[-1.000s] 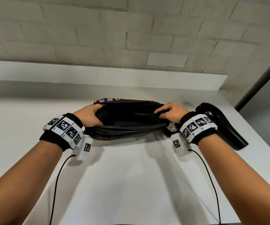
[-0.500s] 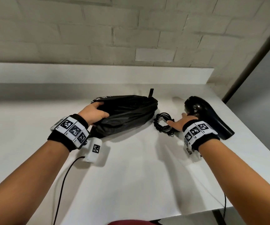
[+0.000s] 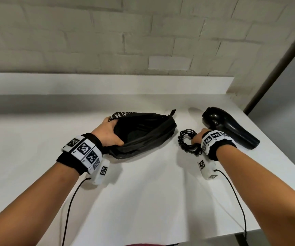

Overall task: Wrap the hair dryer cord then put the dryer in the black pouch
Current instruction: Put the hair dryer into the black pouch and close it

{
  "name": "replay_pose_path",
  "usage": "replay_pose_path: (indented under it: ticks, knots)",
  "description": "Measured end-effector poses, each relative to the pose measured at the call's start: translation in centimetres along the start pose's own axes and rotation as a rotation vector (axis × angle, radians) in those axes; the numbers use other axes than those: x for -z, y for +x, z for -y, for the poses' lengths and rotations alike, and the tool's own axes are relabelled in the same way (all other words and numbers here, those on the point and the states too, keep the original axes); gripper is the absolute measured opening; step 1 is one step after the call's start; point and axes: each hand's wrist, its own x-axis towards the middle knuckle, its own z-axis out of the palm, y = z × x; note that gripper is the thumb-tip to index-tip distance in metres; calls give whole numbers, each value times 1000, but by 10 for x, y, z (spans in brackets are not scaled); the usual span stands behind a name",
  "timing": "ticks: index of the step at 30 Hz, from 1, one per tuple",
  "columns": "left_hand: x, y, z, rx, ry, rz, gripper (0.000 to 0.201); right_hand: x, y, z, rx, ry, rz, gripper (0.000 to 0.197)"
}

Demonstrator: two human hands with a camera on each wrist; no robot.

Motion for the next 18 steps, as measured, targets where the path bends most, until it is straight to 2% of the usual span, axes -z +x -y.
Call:
replay_pose_path:
  ticks: [4, 8, 11, 14, 18]
  knots:
    - [-3, -2, 1, -28, 10, 36, 92, -3, 6, -7, -7, 29, -44, 48]
    - [-3, 0, 0, -54, 36, 7, 80, 0, 11, -4, -81, 235, -126, 50]
    - [0, 2, -1, -58, 74, 3, 69, 15, 7, 7, -94, 524, -284, 33]
    - [0, 4, -1, -72, 95, 27, 65, 27, 1, 24, 80, 747, -518, 26]
    - [-2, 4, -5, -79, 103, 85, 71, 35, -14, 51, 355, 850, -651, 28]
